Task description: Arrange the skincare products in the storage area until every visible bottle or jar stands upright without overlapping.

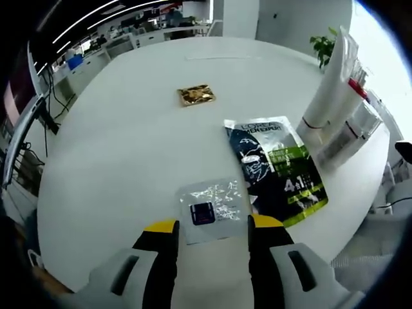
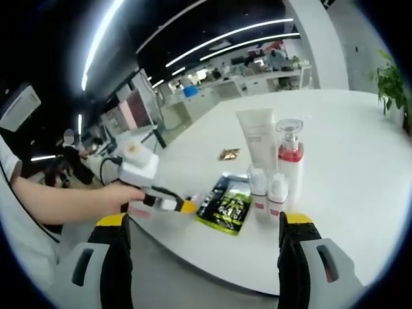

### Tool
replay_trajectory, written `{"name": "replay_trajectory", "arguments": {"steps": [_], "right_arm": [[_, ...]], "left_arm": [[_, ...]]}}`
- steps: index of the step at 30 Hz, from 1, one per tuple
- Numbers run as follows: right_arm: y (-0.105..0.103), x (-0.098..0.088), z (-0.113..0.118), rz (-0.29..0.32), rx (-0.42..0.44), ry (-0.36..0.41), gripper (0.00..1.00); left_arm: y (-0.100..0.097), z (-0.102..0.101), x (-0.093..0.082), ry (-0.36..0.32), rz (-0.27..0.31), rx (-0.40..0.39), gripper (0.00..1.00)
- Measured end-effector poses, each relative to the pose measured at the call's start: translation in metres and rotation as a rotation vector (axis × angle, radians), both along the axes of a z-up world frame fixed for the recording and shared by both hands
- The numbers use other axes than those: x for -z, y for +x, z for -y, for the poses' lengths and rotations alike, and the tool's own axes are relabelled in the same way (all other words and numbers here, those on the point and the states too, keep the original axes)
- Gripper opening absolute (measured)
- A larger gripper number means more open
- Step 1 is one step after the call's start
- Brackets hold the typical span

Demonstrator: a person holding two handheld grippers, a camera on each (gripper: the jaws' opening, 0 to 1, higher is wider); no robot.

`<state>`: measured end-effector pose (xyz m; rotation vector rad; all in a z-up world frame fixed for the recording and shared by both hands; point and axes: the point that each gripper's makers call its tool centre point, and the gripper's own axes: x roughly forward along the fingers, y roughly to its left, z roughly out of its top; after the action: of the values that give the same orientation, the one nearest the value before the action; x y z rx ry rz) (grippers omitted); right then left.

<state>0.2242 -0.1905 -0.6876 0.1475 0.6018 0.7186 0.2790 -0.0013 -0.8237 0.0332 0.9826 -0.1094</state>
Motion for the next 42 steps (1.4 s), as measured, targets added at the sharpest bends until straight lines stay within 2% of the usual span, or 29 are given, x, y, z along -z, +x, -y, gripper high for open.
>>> {"name": "replay_trajectory", "arguments": {"steps": [10, 12, 17, 23, 28, 42], "right_arm": [[0.0, 0.0, 0.0, 0.005, -0.004, -0.012, 0.95], [0.0, 0.0, 0.0, 0.006, -0.004, -0.013, 0.95], [-0.001, 0.0, 0.0, 0.008, -0.006, -0.018, 0.95], [-0.001, 0.001, 0.0, 0.006, -0.008, -0.02, 0.95], [-0.001, 0.001, 0.0, 0.005, -0.007, -0.02, 0.95], [-0.002, 0.004, 0.001, -0.003, -0.006, -0.04, 0.95]], "left_arm": [[-0.003, -0.006, -0.014, -0.036, 0.036, -0.013, 0.47], [-0.003, -0.009, -0.012, -0.04, 0.035, -0.02, 0.49], [-0.01, -0.019, -0.019, -0.058, 0.045, -0.043, 0.52], [-0.02, -0.029, -0.028, -0.104, 0.072, -0.062, 0.62], [-0.027, -0.036, -0.031, -0.135, 0.075, -0.087, 0.63], [-0.049, -0.027, -0.047, -0.201, 0.097, -0.054, 0.68]]}}
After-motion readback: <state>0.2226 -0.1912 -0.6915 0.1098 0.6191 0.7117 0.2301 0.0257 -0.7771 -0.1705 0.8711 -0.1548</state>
